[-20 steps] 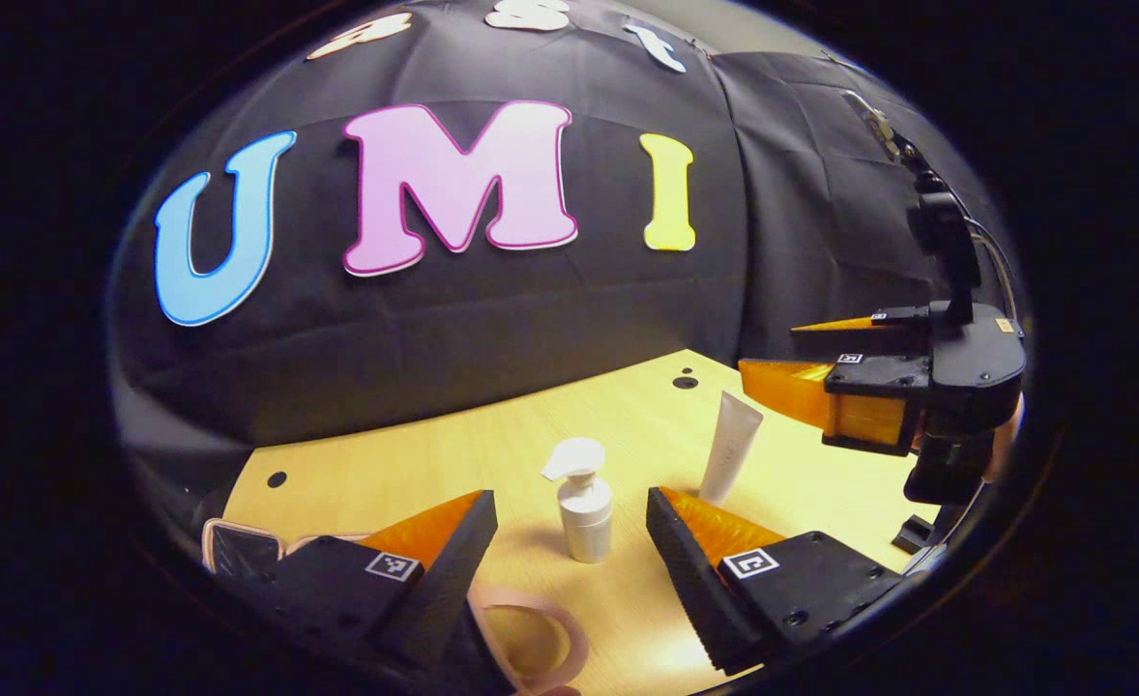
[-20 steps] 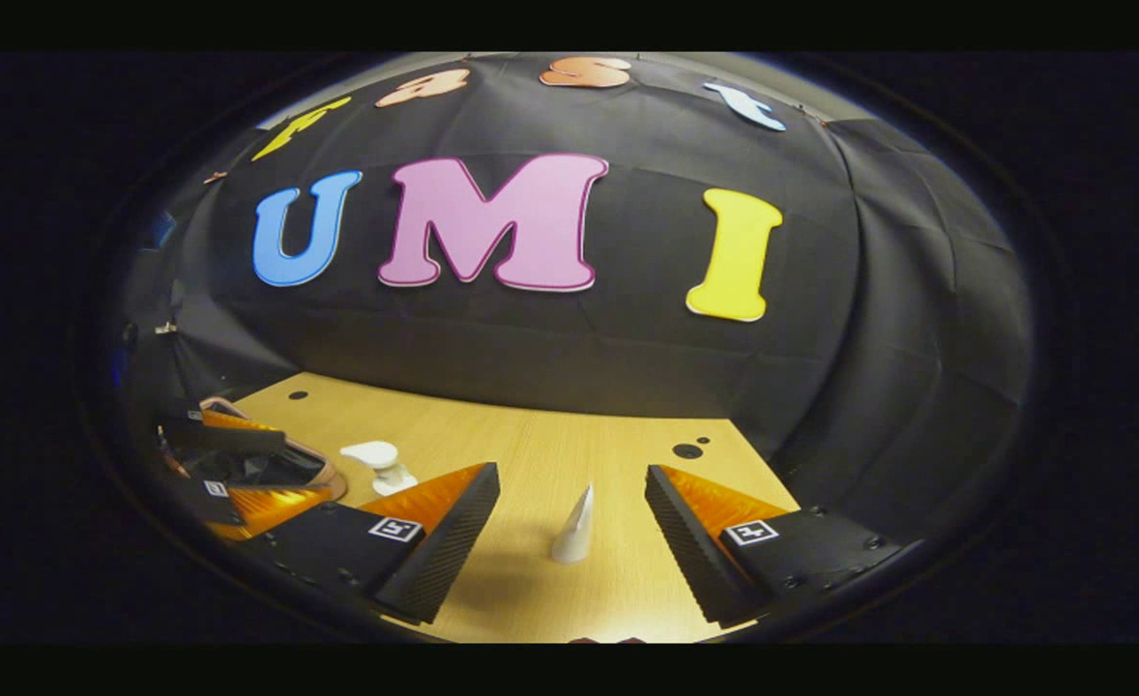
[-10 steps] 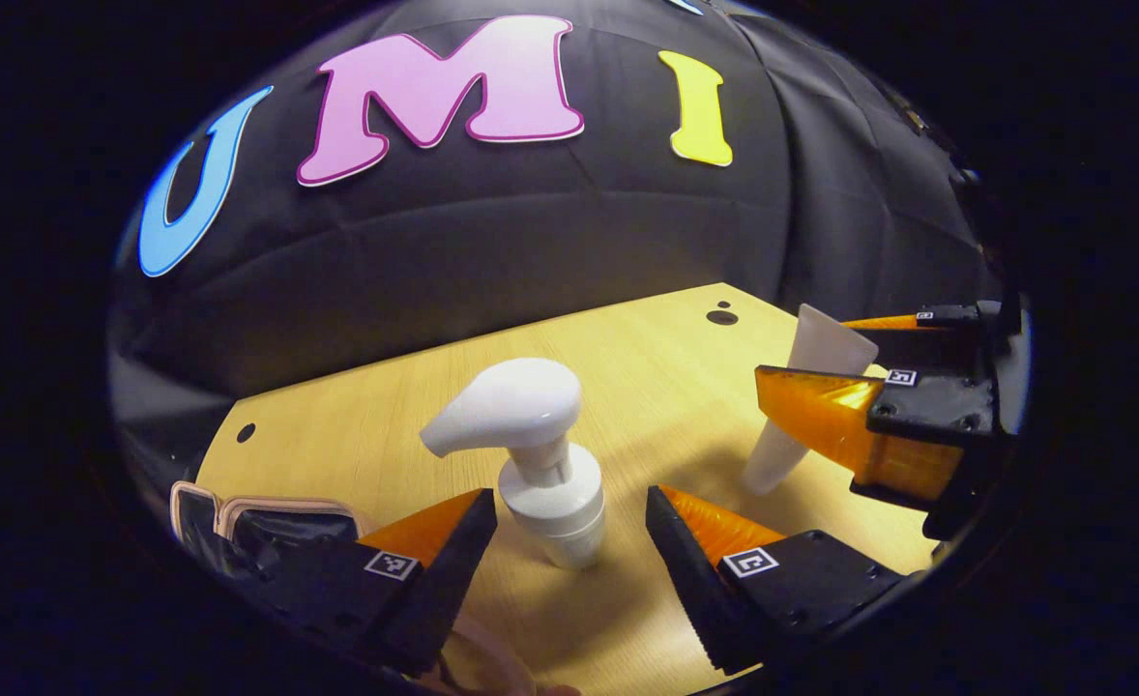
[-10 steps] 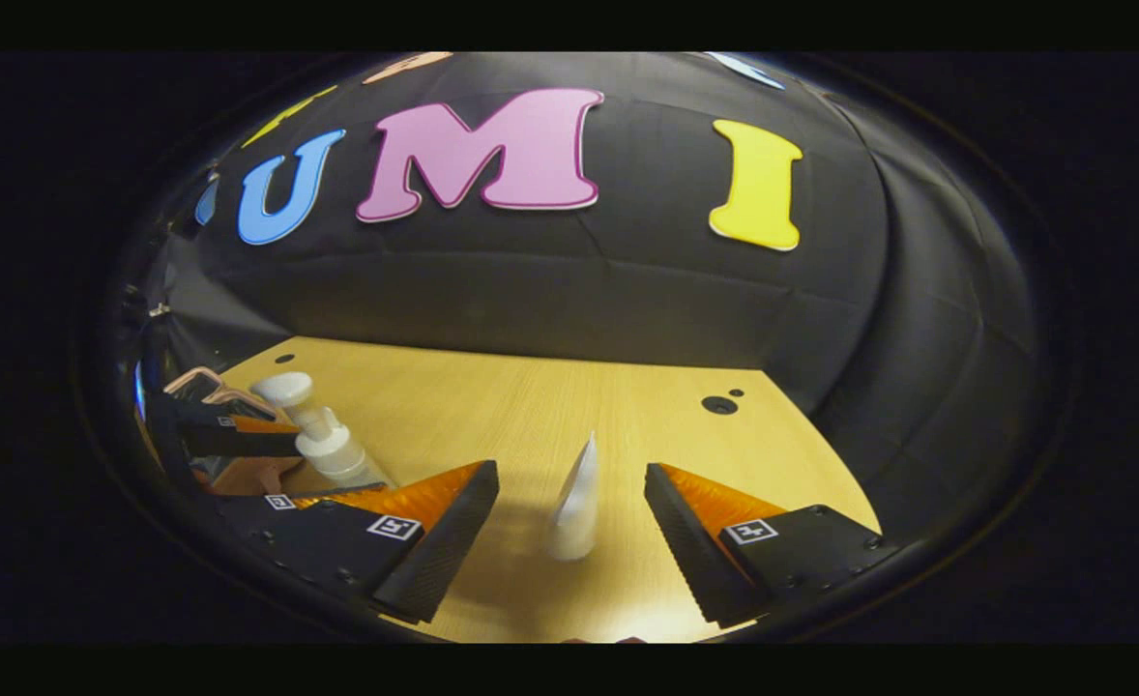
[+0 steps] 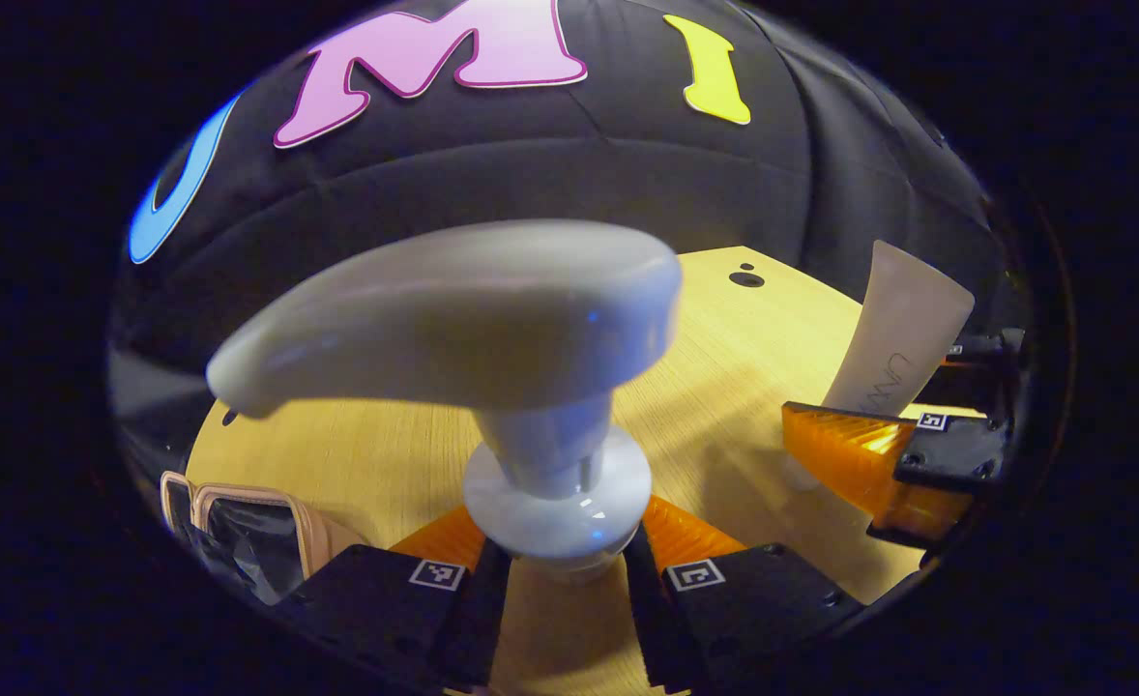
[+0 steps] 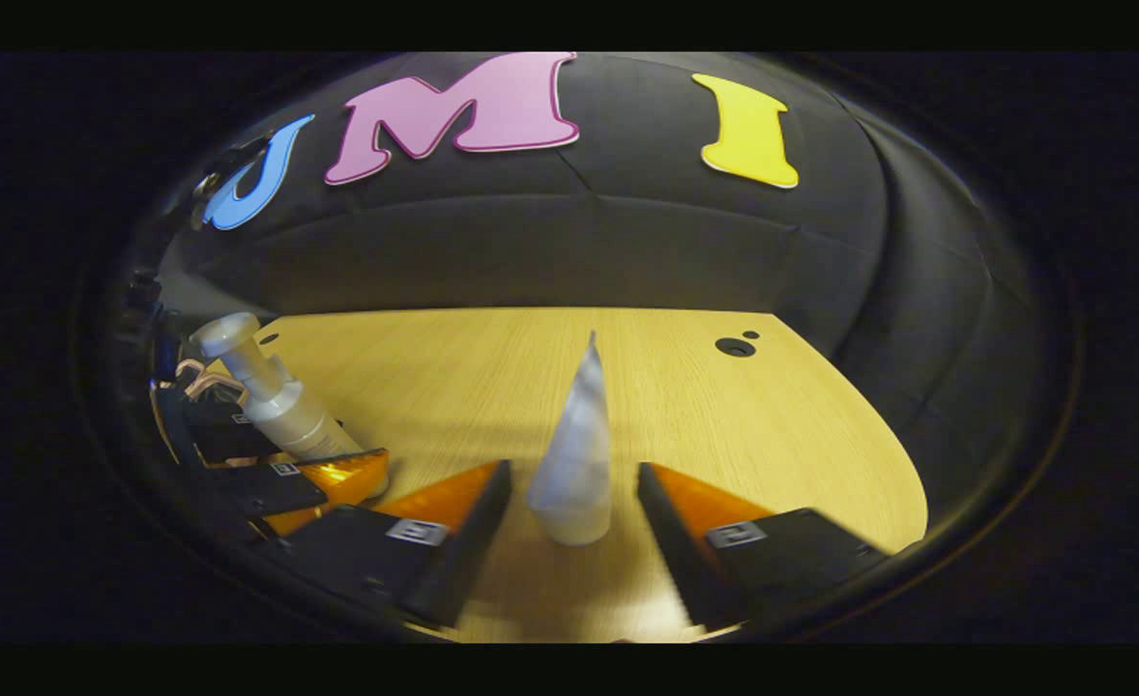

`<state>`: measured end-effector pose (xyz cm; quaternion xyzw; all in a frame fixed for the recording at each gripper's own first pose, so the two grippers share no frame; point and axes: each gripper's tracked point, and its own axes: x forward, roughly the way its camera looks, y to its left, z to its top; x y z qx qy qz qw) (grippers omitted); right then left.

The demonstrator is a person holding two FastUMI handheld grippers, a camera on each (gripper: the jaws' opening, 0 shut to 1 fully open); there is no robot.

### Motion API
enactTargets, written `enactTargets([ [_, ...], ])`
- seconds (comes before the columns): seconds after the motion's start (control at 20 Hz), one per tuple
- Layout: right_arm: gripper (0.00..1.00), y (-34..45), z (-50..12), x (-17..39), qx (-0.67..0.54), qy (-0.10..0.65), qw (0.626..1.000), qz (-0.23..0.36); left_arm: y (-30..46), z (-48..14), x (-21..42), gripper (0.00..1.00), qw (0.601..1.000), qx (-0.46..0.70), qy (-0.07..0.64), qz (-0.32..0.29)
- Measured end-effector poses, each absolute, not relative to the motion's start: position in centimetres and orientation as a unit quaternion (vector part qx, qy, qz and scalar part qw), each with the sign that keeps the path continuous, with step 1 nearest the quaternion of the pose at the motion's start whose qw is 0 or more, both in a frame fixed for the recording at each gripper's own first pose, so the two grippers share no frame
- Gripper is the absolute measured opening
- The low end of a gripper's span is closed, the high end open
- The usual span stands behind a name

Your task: First open the suitcase, pack the skin care products into it, and then close the suitcase.

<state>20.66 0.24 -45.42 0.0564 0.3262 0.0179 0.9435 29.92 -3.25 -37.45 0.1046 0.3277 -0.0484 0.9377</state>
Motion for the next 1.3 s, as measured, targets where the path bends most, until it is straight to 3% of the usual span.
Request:
enactTargets([
  [0.1, 0.38, -0.5, -45.6, 20.9, 0.064, 0.327, 0.943, 0.000, -3.6, -37.4, 29.1, 0.57, 0.928, 0.112, 0.349, -0.064],
  [0.15, 0.36, -0.5, -45.6, 20.7, 0.073, 0.331, 0.941, 0.001, -3.8, -37.1, 28.5, 0.56, 0.925, 0.106, 0.358, -0.075],
  [0.3, 0.36, -0.9, -44.3, 20.0, 0.095, 0.333, 0.938, 0.001, -4.1, -34.5, 25.4, 0.55, 0.915, 0.092, 0.378, -0.107],
  [0.35, 0.31, -1.3, -43.3, 19.7, 0.100, 0.324, 0.941, -0.002, -3.6, -33.1, 24.3, 0.55, 0.912, 0.099, 0.381, -0.116],
  [0.45, 0.36, -1.5, -41.3, 19.2, 0.110, 0.307, 0.945, -0.007, -1.9, -31.1, 22.2, 0.55, 0.900, 0.114, 0.401, -0.127],
  [0.7, 0.36, -0.4, -37.1, 17.7, 0.141, 0.283, 0.949, 0.003, 5.2, -27.6, 16.8, 0.55, 0.864, 0.067, 0.492, -0.087],
  [0.9, 0.36, 0.3, -33.8, 16.5, 0.132, 0.260, 0.956, 0.027, 12.3, -29.3, 12.5, 0.58, 0.806, 0.087, 0.585, -0.039],
  [1.3, 0.36, 7.7, -28.9, 11.3, 0.173, 0.278, 0.933, 0.149, 22.6, -36.4, 6.3, 0.55, 0.683, 0.065, 0.727, 0.030],
])
